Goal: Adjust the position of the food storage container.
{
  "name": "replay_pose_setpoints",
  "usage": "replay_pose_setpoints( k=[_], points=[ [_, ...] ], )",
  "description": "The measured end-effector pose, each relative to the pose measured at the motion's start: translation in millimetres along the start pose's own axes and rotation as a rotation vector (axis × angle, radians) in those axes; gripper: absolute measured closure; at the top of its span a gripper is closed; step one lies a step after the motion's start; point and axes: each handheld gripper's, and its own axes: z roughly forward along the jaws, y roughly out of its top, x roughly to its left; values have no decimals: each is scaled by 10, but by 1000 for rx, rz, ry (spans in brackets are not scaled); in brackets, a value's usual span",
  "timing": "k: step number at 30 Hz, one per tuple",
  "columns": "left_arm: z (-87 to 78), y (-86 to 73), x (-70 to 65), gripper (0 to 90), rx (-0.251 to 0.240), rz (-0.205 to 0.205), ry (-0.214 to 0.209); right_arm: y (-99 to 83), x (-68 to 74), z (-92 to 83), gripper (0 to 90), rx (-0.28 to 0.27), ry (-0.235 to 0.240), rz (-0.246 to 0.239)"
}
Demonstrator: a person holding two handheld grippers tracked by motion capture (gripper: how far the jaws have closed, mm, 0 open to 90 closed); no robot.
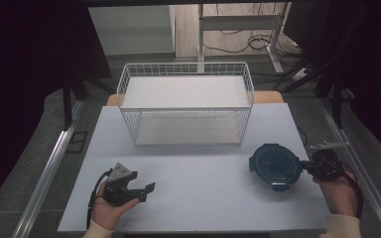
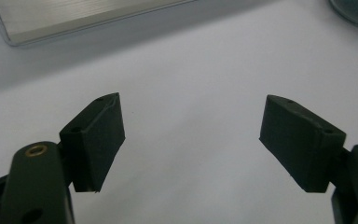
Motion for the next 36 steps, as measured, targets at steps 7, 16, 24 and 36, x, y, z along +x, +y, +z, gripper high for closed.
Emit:
replay_pose_setpoints(
  k=[7,16,24,36],
  points=[
    [-3,2,11,216,-2,-4,2,42,101,9,898,3,36,-7],
    [-9,2,17,216,-7,-9,9,103,283,25,898,23,80,-29],
    [-13,1,30,216,-9,-8,10,132,456,32,898,31,148,-64],
    [-7,2,27,216,-7,-6,10,178,632,57,898,33,190,-96]
  ],
)
